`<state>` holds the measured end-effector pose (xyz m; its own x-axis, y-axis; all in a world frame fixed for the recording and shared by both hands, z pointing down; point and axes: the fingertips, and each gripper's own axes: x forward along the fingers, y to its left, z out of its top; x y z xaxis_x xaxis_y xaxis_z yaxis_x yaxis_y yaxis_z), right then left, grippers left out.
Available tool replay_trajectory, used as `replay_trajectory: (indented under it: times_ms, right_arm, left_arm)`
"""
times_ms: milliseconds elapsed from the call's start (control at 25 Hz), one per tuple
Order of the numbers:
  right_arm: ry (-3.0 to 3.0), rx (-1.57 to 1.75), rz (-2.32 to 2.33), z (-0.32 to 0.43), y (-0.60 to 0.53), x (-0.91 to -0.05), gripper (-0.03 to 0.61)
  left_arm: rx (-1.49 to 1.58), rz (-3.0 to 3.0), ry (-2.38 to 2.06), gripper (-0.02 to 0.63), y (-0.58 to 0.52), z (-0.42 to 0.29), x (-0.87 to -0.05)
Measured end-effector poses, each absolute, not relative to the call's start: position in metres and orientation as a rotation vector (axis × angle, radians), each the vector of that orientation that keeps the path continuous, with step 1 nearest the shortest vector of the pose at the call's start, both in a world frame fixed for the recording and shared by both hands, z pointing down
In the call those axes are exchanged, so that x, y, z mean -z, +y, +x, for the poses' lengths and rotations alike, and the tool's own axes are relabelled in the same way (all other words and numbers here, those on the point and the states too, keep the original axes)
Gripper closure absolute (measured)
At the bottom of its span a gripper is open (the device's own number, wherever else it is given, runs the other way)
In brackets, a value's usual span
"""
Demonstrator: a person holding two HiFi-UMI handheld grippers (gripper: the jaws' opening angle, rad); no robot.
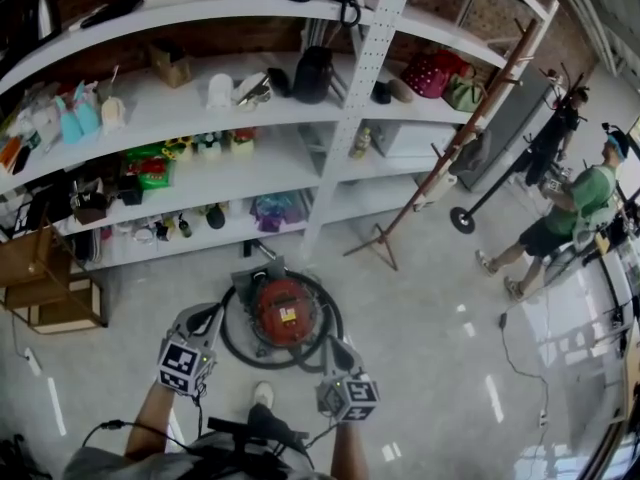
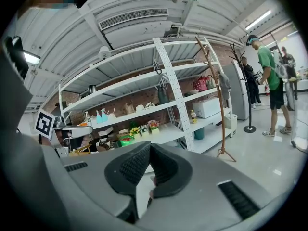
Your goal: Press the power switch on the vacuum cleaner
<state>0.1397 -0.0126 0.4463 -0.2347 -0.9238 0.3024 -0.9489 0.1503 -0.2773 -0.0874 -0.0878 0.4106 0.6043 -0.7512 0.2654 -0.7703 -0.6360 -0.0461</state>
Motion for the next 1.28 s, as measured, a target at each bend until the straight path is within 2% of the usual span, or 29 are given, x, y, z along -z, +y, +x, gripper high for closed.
replay_trajectory:
  times_ms: [720, 1280]
  right_arm:
    - [-2.353, -0.677, 1.831, 0.163, -0.068, -0.480, 0.566]
    - [-2.338, -0.780, 1.786, 0.135, -0.096, -0.547, 0.566]
  left_arm:
    - [-0.458, 2.684, -1.362, 0.607, -0.141, -0.075, -0.442]
    - [-0.530, 2.654, -1.225, 0.607, -0.175, -0.069, -0.516]
